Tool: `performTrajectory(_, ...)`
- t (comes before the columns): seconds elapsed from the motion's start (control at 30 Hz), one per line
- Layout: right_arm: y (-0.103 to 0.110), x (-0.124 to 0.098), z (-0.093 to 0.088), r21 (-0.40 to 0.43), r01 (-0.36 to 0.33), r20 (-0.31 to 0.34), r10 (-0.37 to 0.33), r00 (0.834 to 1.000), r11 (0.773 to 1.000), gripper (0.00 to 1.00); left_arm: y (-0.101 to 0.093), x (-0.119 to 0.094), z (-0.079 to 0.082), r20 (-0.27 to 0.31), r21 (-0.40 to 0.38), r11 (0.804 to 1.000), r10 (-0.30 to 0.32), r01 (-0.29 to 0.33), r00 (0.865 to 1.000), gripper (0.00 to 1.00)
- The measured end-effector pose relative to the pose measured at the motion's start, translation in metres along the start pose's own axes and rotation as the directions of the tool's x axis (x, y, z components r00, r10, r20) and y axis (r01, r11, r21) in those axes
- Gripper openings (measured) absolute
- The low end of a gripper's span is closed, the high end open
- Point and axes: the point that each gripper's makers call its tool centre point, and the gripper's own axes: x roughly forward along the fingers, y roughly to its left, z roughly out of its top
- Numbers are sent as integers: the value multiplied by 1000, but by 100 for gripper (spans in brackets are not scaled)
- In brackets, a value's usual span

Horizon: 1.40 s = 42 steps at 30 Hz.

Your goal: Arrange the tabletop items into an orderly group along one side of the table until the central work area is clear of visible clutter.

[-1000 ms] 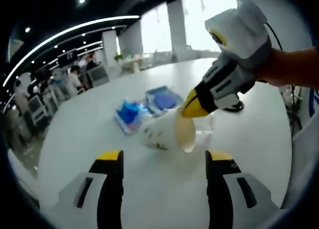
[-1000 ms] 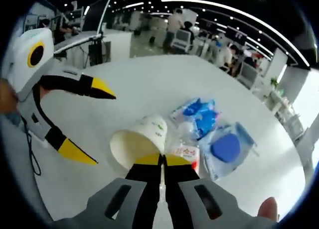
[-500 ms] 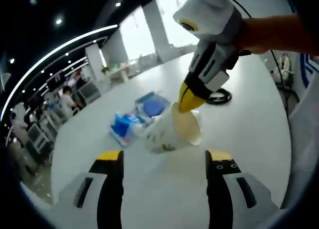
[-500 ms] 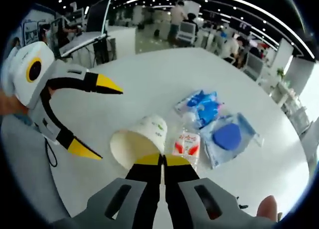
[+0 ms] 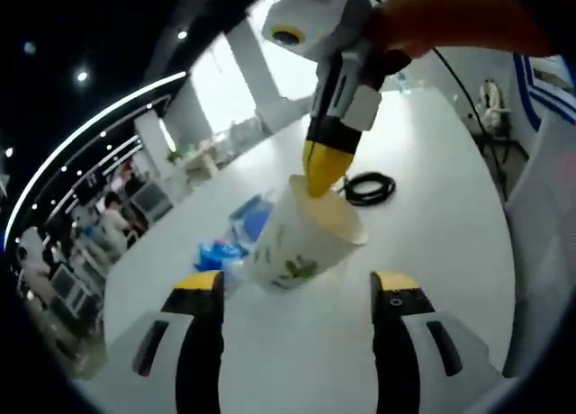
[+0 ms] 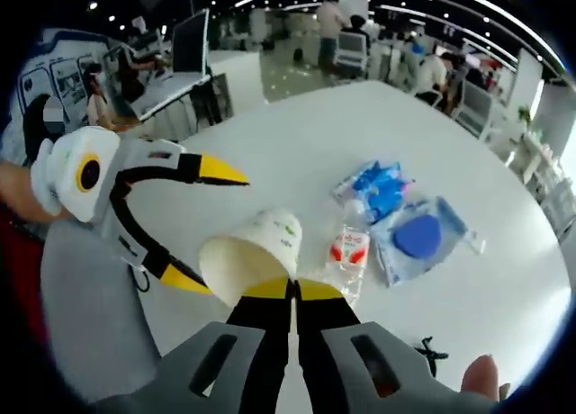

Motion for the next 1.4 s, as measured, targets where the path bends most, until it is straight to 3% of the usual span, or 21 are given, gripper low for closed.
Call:
performTrajectory(0.1, 1, -10, 2, -15, -16, -25, 16, 1000, 1000, 2, -2, -2, 6, 13, 15, 1000, -4, 4, 1000, 63)
performTrajectory(0.23, 1, -20, 0, -58, -33, -107, 27, 994, 998, 2, -3, -4, 13, 26, 34, 999, -5, 4, 1000, 63)
performTrajectory(0.4, 6, -31, 9, -67, -97, -154, 86, 984, 993, 2, -4, -6, 23, 48, 46, 999, -5, 2, 999, 63)
performTrajectory(0.63, 18, -33, 7, -26, -195, -239, 183, 954, 980, 2, -12, -10, 36, 85, 65, 998, -23, 18, 996, 62)
performTrajectory(0.77, 19, -32, 4, -18, -212, -285, 199, 938, 977, 2, -18, -11, 41, 94, 94, 995, -36, 27, 995, 62)
performTrajectory(1.07, 27, -35, 7, 54, -275, -331, 277, 902, 960, 2, -23, -12, 50, 122, 75, 996, -51, 42, 991, 62)
performTrajectory(1.13, 25, -34, 9, 61, -278, -331, 282, 901, 959, 2, -23, -12, 51, 126, 72, 996, -53, 44, 991, 61)
performTrajectory(1.27, 34, -36, 8, 70, -316, -356, 320, 878, 946, 2, -24, -11, 52, 130, 68, 996, -58, 50, 990, 61)
performTrajectory(1.4, 36, -36, 9, 71, -322, -375, 324, 868, 944, 2, -26, -11, 54, 138, 62, 996, -65, 57, 988, 60)
